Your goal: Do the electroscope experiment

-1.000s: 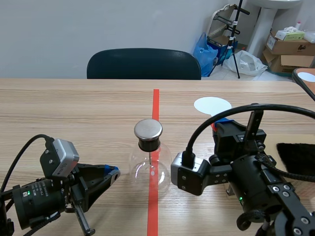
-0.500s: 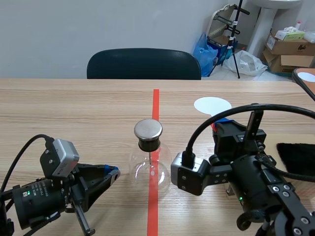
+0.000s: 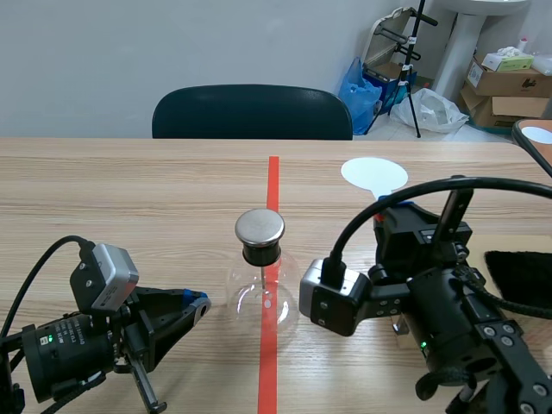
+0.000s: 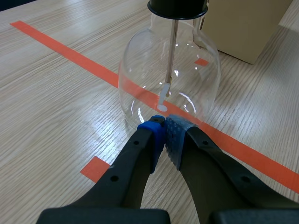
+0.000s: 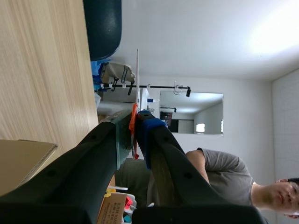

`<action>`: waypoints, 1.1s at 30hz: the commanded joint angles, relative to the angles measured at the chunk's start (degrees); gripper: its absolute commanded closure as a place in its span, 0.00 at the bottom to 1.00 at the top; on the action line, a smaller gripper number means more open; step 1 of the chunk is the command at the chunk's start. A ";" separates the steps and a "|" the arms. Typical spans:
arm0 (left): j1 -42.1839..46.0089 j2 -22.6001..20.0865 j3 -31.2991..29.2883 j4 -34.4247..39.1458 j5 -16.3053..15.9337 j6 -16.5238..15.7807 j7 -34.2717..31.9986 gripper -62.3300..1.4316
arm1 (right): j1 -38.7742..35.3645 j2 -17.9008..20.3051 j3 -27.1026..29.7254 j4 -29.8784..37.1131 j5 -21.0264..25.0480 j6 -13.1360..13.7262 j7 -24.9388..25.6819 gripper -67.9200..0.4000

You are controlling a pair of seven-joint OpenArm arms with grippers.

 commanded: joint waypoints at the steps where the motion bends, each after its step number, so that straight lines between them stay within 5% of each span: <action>1: -0.20 0.28 -0.13 1.03 -0.76 -0.15 -0.76 0.92 | 0.55 0.48 0.35 0.22 -0.39 -0.61 -0.83 0.98; 16: -0.20 0.28 -0.13 1.03 -0.76 -0.15 -0.76 0.92 | -0.94 -0.17 1.42 -2.27 -0.50 -2.95 3.32 0.97; 33: -0.20 0.28 -0.13 1.03 -0.76 -0.15 -0.76 0.92 | -0.92 -0.17 2.38 -2.34 -1.92 -3.67 17.79 0.98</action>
